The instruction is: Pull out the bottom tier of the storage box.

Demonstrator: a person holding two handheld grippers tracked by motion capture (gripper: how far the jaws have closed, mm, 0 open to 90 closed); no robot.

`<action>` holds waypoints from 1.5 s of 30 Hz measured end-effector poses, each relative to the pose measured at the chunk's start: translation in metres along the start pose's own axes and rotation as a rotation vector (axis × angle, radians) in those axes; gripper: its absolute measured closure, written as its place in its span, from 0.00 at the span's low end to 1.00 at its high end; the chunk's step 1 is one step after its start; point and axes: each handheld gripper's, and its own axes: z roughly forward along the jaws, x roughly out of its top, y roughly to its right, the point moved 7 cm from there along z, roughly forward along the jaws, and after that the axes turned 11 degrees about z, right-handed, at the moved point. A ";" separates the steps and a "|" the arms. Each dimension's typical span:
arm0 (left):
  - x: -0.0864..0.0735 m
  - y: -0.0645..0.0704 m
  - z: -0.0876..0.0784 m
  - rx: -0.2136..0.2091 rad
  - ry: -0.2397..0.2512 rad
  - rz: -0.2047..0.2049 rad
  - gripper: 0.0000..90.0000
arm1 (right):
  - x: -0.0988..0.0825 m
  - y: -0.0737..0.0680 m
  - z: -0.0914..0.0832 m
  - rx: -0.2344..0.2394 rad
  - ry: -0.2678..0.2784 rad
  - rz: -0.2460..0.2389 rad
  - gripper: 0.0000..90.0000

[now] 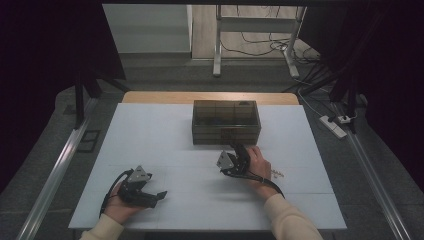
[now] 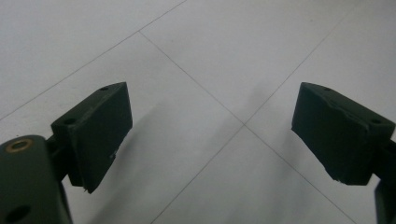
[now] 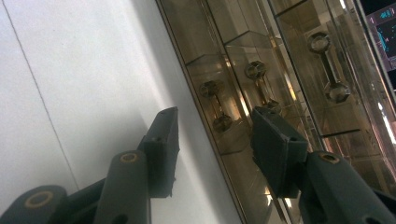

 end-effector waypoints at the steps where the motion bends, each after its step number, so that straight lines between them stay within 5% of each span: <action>1: 0.000 0.000 0.000 0.000 -0.001 0.001 0.13 | 0.000 0.000 0.000 -0.001 -0.004 -0.004 0.58; 22: -0.001 0.000 0.000 -0.003 -0.007 0.003 0.14 | -0.001 0.001 0.004 -0.013 -0.009 -0.020 0.64; 24: -0.001 0.000 0.001 -0.002 -0.009 0.004 0.14 | -0.001 0.000 0.004 0.014 -0.017 -0.011 0.64; 25: -0.001 0.001 0.001 -0.002 -0.009 0.001 0.13 | -0.001 0.001 0.004 -0.021 -0.009 -0.016 0.65; 45: -0.001 0.001 0.001 -0.004 -0.012 0.004 0.14 | -0.002 0.003 0.008 -0.024 -0.009 -0.019 0.66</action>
